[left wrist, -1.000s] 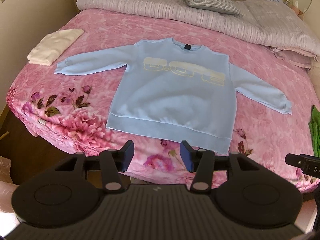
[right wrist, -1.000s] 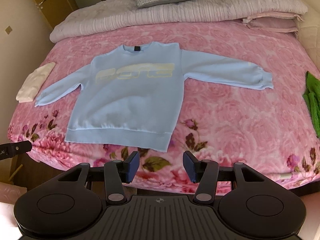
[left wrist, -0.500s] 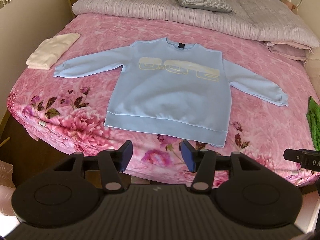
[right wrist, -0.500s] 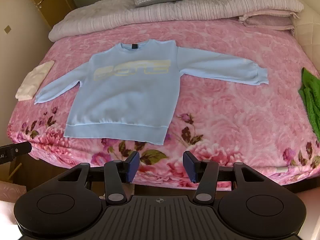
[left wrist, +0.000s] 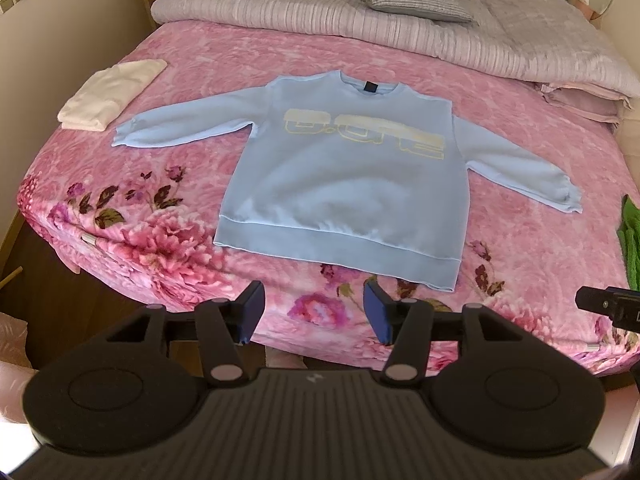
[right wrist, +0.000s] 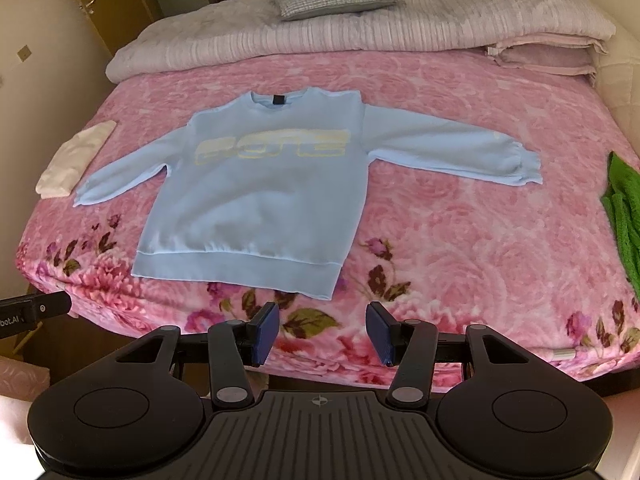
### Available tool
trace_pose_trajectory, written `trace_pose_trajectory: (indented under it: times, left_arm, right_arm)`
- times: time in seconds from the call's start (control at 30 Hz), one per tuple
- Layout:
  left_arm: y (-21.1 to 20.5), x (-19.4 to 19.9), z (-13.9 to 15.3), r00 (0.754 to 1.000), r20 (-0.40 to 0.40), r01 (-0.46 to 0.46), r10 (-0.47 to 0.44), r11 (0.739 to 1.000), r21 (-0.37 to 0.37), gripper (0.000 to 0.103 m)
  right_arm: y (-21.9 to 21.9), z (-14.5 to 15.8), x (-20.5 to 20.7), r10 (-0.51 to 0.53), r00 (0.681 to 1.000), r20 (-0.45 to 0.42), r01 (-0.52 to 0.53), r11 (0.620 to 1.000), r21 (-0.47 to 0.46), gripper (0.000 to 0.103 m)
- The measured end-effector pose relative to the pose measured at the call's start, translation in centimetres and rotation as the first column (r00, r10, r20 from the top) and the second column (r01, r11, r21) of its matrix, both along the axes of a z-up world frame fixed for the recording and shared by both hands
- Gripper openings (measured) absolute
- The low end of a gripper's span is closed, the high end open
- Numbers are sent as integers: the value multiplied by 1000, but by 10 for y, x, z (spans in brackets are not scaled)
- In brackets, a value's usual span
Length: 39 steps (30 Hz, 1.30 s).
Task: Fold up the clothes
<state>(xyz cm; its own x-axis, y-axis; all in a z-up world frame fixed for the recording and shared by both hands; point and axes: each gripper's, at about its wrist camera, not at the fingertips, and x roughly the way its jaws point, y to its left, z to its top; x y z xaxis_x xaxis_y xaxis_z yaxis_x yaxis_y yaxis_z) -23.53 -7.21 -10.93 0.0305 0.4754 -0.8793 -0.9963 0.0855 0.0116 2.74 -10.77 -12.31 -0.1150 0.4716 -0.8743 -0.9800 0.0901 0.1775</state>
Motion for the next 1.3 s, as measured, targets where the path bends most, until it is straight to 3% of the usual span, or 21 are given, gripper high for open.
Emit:
trace_pose_trajectory:
  times: [0.43,0.7,1.0,1.17,1.3]
  left_arm:
    - [19,-19,-5,998,0,-65,65,998,-8,50]
    - [58,-42,-21,992,35,-118,119,993,-21,51]
    - [157,-90,-52,983,124,-129,132,991,-34,52]
    - [228,-128,-85,970,186,-140,154,987,-84,52]
    - [285,-172,-123,947,226,-200,228,970,-139,52]
  right_arm:
    - [31,-5,-10,44,999,-10,-44,999,-1,52]
    - [75,-17,-7,14,999,-30,-14,1000,4,52]
    - [154,-23,-21,-17,997,-76,27,991,132,52]
    - [214,-55,-35,-82,993,-81,85,995,42,52]
    - [259,-94,-51,-141,989,-53,137,988,-64,52]
